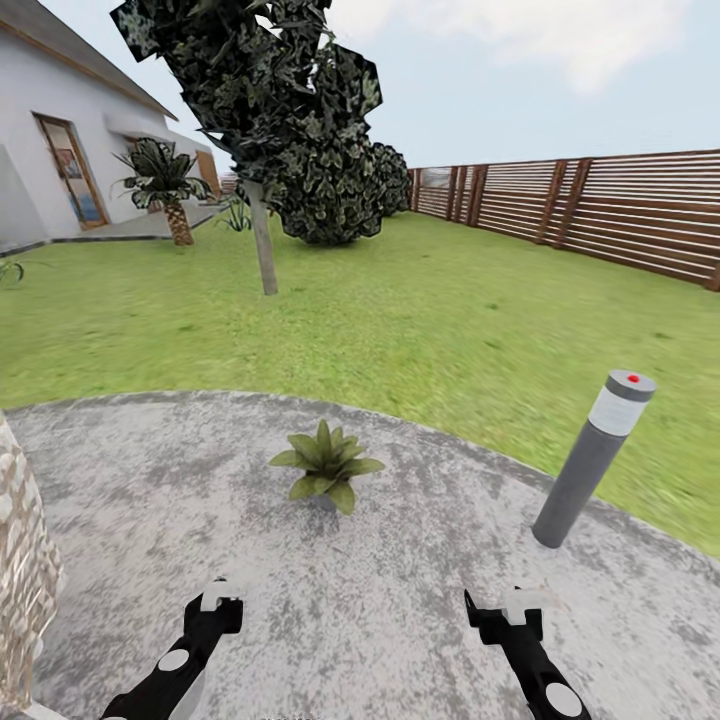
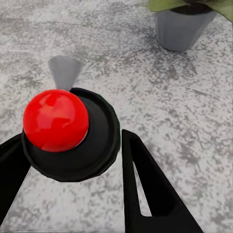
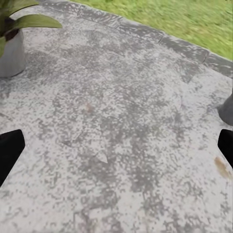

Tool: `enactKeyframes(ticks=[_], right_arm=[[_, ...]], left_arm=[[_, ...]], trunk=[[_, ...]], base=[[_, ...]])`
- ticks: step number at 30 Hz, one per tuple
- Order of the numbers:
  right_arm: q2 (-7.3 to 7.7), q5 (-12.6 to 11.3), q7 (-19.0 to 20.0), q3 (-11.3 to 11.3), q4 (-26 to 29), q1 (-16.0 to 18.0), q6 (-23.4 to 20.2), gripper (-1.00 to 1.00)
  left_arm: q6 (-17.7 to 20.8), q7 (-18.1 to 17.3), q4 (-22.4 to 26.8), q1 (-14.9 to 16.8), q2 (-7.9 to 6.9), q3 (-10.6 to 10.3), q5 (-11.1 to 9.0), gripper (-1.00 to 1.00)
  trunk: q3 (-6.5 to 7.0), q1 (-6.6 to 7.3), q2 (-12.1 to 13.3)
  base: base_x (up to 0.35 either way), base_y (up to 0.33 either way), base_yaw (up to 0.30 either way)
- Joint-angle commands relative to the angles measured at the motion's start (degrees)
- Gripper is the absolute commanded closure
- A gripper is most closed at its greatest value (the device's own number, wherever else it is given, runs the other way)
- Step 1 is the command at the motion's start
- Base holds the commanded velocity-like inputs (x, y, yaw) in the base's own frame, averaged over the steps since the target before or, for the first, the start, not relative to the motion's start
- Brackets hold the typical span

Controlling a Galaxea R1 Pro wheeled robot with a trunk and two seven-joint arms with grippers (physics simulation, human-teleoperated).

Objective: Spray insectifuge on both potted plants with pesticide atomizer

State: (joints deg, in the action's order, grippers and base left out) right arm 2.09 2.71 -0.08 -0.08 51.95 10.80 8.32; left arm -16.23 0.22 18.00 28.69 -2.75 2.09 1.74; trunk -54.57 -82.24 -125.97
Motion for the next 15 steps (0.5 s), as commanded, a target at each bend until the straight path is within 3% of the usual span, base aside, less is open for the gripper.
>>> enactKeyframes(ticks=[1,5,13,15], right_arm=[[0.02,0.28,-0.01,-0.01,-0.01,0.01,0.13,-1.00],[0.02,0.28,-0.01,-0.01,0.00,0.01,0.18,-1.00],[0.14,0.36,0.14,-0.05,0.08,0.01,0.10,-1.00],[-0.53,0.35,0.41,-0.06,0.11,0.67,0.12,-1.00]], left_arm=[[-0.21,0.04,-0.07,0.05,0.03,0.20,0.19,1.00],[-0.21,0.04,-0.07,0.05,0.03,0.20,0.19,1.00],[-0.20,0.04,-0.06,0.05,0.03,0.20,0.19,1.00],[-0.21,0.01,-0.08,-0.08,-0.25,0.19,0.32,1.00]], trunk=[[-0.07,0.01,-0.02],[-0.13,0.01,-0.02],[-0.14,0.01,-0.02],[-0.14,0.01,-0.02]], base=[[0.000,0.000,0.277],[0.000,0.000,0.157],[0.000,0.000,0.012],[0.000,0.000,0.000]])
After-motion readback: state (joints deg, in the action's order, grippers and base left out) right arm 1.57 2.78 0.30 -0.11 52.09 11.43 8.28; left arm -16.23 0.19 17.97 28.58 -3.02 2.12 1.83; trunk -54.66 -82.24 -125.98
